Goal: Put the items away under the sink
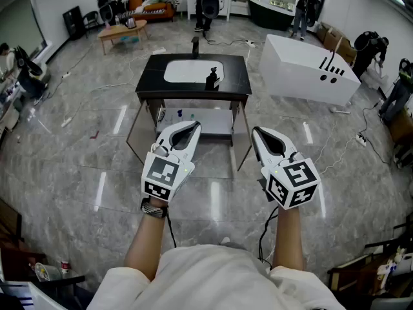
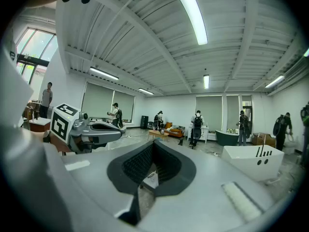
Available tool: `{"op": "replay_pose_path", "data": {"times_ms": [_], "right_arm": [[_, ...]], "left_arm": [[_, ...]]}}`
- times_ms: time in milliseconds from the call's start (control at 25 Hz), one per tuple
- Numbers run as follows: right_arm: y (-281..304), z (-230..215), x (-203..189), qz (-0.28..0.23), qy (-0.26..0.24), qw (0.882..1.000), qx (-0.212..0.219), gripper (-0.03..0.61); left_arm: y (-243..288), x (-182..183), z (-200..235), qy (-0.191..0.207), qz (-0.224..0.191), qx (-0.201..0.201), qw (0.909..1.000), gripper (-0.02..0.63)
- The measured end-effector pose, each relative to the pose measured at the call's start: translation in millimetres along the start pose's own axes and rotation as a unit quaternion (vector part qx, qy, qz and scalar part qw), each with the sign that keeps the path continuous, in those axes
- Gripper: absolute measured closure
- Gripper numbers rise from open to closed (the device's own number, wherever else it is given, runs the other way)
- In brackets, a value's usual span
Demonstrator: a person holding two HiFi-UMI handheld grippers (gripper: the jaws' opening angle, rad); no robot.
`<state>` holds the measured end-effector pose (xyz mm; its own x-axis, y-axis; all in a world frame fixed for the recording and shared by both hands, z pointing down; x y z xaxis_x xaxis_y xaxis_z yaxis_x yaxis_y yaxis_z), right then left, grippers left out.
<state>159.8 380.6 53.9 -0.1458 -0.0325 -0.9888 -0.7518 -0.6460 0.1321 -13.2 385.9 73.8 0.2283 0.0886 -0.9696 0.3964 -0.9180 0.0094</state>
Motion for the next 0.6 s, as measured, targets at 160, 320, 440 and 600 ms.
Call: {"op": "replay_pose_path", "data": {"times_ms": [160,320,440,600], "right_arm": [[2.9,5.0,-1.3,-0.004,0.015,1.000,0.005,0.574],[4.9,12.7,-1.2,-0.005,0.024,1.000,0.006,0.572],[4.5,17.8,-3.2,0.003,0.014,1.000,-0.007,0.572],[10.1,17.1,-4.8,-0.004,0.034,0.999,-0.008,0.572]], "left_arm": [[-3.6,-2.3,3.2,0.000,-0.001,-0.002,1.0000,0.611],[-8.0,-4.2,6.9,-0.004,-0.001,-0.009,1.0000,0.611],[-12.4,-7.9,8.5,-0.006,0.002,-0.014,0.9999,0.609],[-11.2,-14.8,12.2,-0.005,0.007,-0.019,0.9998,0.611]]}}
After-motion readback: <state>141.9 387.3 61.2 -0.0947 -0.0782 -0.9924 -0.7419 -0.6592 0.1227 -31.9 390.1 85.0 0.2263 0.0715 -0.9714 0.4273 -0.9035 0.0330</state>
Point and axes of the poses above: the fingertips, and each gripper's own axes: y forward along the fingers, z to its left, x out of its top, the point moved 4 cm from there along -y, backward along the fingers, and after that the axes turned 6 degrees about x, right-handed, at the moved point
